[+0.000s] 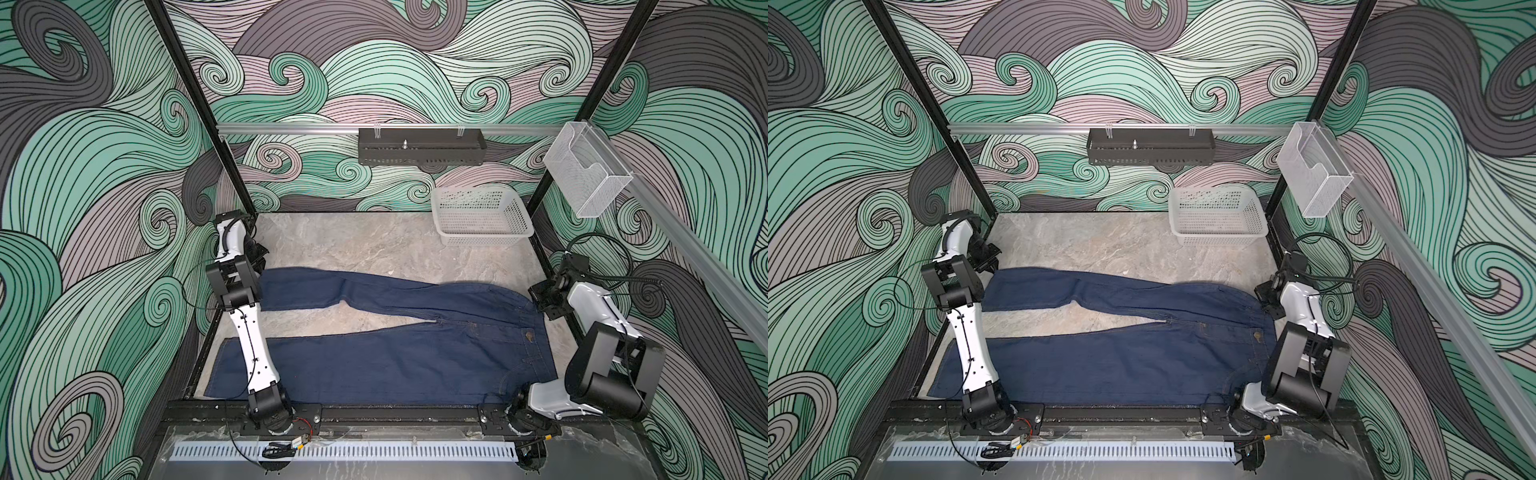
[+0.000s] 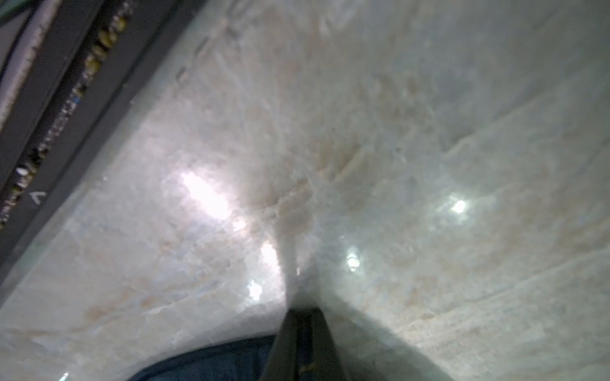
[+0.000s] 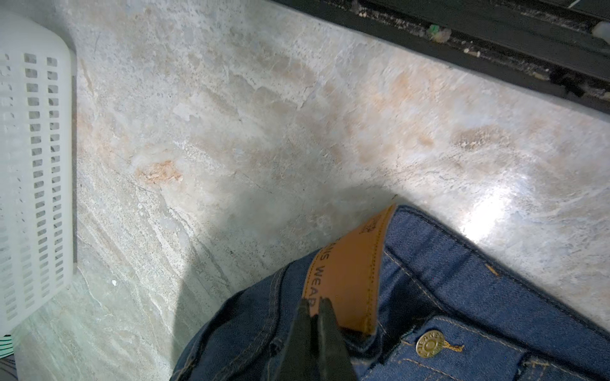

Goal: Fold and stack the trousers
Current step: Fold the trousers at the center of the table.

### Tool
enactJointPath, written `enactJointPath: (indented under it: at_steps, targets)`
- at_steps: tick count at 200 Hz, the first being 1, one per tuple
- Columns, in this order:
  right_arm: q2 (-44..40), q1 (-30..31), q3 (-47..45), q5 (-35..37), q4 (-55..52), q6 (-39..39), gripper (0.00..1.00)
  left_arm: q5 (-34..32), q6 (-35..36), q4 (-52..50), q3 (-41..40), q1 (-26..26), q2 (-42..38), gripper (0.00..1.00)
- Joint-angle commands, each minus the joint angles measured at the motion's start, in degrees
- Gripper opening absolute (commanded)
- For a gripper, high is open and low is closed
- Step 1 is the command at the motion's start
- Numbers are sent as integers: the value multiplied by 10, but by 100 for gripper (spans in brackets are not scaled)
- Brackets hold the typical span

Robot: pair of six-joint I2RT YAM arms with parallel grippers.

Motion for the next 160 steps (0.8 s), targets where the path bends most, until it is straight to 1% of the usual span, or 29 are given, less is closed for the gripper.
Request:
enactJointPath:
  at_steps: [1,24,56,82,124,160]
  targets:
    - [0,3,2,-2,-1,-5,0,-12,-2,-5,20,-3,25,0]
    - [-2,3,22,-15,-1,7,0,-17,-3,6,55,-2,5,0]
    - [4,2,60,-27,11,39,0,-7,-8,64,74,0,-54,0]
    - [24,-9,110,-46,20,68,0,35,-16,84,113,7,-73,0]
    - [61,-29,188,-73,31,96,0,93,-39,139,102,26,-108,0]
    - [123,-30,231,-113,49,103,0,142,-68,187,102,31,-99,0]
